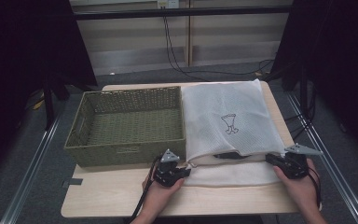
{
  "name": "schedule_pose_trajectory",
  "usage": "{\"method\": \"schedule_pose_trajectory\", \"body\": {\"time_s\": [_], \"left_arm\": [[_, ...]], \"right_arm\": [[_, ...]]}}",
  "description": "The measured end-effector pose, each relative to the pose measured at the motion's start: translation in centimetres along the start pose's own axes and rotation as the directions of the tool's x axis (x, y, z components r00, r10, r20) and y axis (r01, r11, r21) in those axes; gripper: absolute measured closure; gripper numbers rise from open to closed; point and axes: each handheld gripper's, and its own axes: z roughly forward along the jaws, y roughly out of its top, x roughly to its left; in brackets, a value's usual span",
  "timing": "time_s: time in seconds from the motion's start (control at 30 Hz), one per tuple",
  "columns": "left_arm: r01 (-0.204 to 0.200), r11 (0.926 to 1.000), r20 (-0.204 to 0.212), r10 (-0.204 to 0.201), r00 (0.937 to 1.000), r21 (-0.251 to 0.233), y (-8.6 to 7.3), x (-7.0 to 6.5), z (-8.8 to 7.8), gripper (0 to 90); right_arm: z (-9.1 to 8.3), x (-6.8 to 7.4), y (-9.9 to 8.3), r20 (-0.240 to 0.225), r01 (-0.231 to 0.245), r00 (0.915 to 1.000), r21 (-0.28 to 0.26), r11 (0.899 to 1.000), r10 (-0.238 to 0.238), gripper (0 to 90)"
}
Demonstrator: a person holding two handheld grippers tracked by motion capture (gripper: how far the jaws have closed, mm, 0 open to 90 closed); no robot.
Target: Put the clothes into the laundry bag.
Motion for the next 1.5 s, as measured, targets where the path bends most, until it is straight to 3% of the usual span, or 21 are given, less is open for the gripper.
{"method": "schedule_pose_trajectory", "body": {"time_s": [0.07, 0.13, 0.2, 0.27, 0.3, 0.37, 0.5, 0.57, 0.63, 0.67, 0.73, 0.77, 0.83, 0.93, 1.03, 1.1, 1.17, 1.2, 1.3, 1.47, 1.5], "left_arm": [[-0.004, 0.9999, 0.006, 0.004, 1.0000, -0.010, -0.1, 0.1, -0.2, 84.8], [-0.020, 0.9992, 0.020, 0.021, 0.9996, -0.035, -0.2, 0.1, -0.9, 79.5], [-0.061, 0.9943, 0.053, 0.066, 0.9964, -0.087, -0.5, 0.4, -1.8, 67.8], [-0.095, 0.9860, 0.057, 0.104, 0.9929, -0.137, -0.8, 0.8, -2.8, 52.2], [-0.094, 0.9816, 0.070, 0.107, 0.9918, -0.166, -0.9, 1.2, -3.3, 45.6], [-0.066, 0.9763, 0.075, 0.083, 0.9938, -0.206, -1.3, 1.8, -4.5, 33.2], [-0.040, 0.9655, 0.006, 0.043, 0.9991, -0.257, -2.2, 3.1, -7.7, 21.6], [-0.039, 0.9642, -0.020, 0.035, 0.9992, -0.262, -2.6, 3.6, -8.8, 14.6], [-0.014, 0.9624, -0.055, -0.001, 0.9985, -0.271, -3.2, 4.5, -10.1, 5.4], [0.013, 0.9573, -0.064, -0.033, 0.9974, -0.289, -3.6, 5.1, -10.8, 3.3], [0.042, 0.9488, -0.070, -0.068, 0.9953, -0.313, -4.1, 6.2, -12.2, 0.0], [0.058, 0.9415, -0.062, -0.083, 0.9946, -0.332, -4.4, 6.7, -12.8, 0.0], [0.050, 0.9321, -0.090, -0.087, 0.9921, -0.359, -4.8, 7.3, -14.2, 0.0], [0.046, 0.9255, -0.107, -0.093, 0.9900, -0.376, -5.7, 8.1, -16.1, 0.0], [0.070, 0.9109, -0.108, -0.124, 0.9864, -0.407, -6.9, 9.1, -17.5, 0.0], [0.076, 0.9107, -0.143, -0.145, 0.9790, -0.406, -7.6, 9.8, -17.9, 0.0], [0.068, 0.9230, -0.177, -0.144, 0.9735, -0.379, -7.8, 10.4, -18.0, 0.0], [0.073, 0.9245, -0.188, -0.152, 0.9703, -0.374, -7.9, 10.5, -17.8, 0.0], [0.082, 0.9346, -0.183, -0.153, 0.9711, -0.346, -8.1, 10.5, -17.1, 0.0], [0.061, 0.9492, -0.199, -0.127, 0.9718, -0.309, -7.8, 10.0, -16.3, 0.0], [0.056, 0.9551, -0.211, -0.121, 0.9699, -0.291, -7.8, 9.9, -16.1, 0.0]], "right_arm": [[0.2, -0.6, -0.2, 0.016, -0.018, 0.9997, 0.015, 1.000, 0.018, 87.2], [0.1, -1.0, -0.5, -0.003, -0.036, 0.9994, -0.002, 0.999, 0.036, 85.4], [-0.3, -0.8, -0.4, -0.017, -0.022, 0.9996, -0.022, 1.000, 0.021, 79.7], [-0.9, -0.1, -0.3, -0.041, 0.002, 0.9991, -0.066, 0.998, -0.005, 71.5], [-1.2, 0.4, -0.4, -0.041, 0.007, 0.9991, -0.079, 0.997, -0.010, 66.7], [-1.6, 1.3, -0.6, -0.047, 0.024, 0.9985, -0.106, 0.994, -0.029, 56.1], [-2.2, 2.5, -0.8, -0.065, 0.039, 0.9967, -0.137, 0.990, -0.049, 36.1], [-2.5, 3.0, -0.9, -0.055, 0.045, 0.9971, -0.138, 0.989, -0.053, 28.1], [-2.7, 3.2, -1.0, -0.070, 0.040, 0.9962, -0.148, 0.988, -0.051, 22.0], [-2.8, 3.3, -1.1, -0.071, 0.038, 0.9963, -0.149, 0.988, -0.049, 19.6], [-2.9, 3.4, -1.2, -0.100, 0.011, 0.9947, -0.141, 0.990, -0.025, 12.7], [-2.9, 3.4, -1.3, -0.095, 0.007, 0.9953, -0.138, 0.990, -0.020, 8.0], [-2.9, 3.5, -1.3, -0.075, -0.002, 0.9971, -0.127, 0.992, -0.007, 1.5], [-3.0, 3.4, -1.2, -0.090, -0.021, 0.9959, -0.135, 0.991, 0.009, 0.0], [-3.2, 3.3, -1.3, -0.088, -0.008, 0.9961, -0.146, 0.989, -0.005, 0.0], [-3.0, 3.2, -1.4, -0.088, -0.011, 0.9962, -0.139, 0.990, -0.002, 0.0], [-2.9, 3.2, -1.4, -0.075, -0.005, 0.9971, -0.137, 0.991, -0.005, 0.0], [-2.9, 3.2, -1.4, -0.073, -0.006, 0.9973, -0.139, 0.990, -0.005, 0.0], [-3.0, 3.0, -1.4, -0.067, -0.005, 0.9978, -0.144, 0.990, -0.004, 0.0], [-3.2, 2.8, -1.4, -0.066, -0.008, 0.9978, -0.156, 0.988, -0.002, 0.0], [-3.3, 2.9, -1.4, -0.067, -0.007, 0.9978, -0.156, 0.988, -0.003, 0.0]]}}
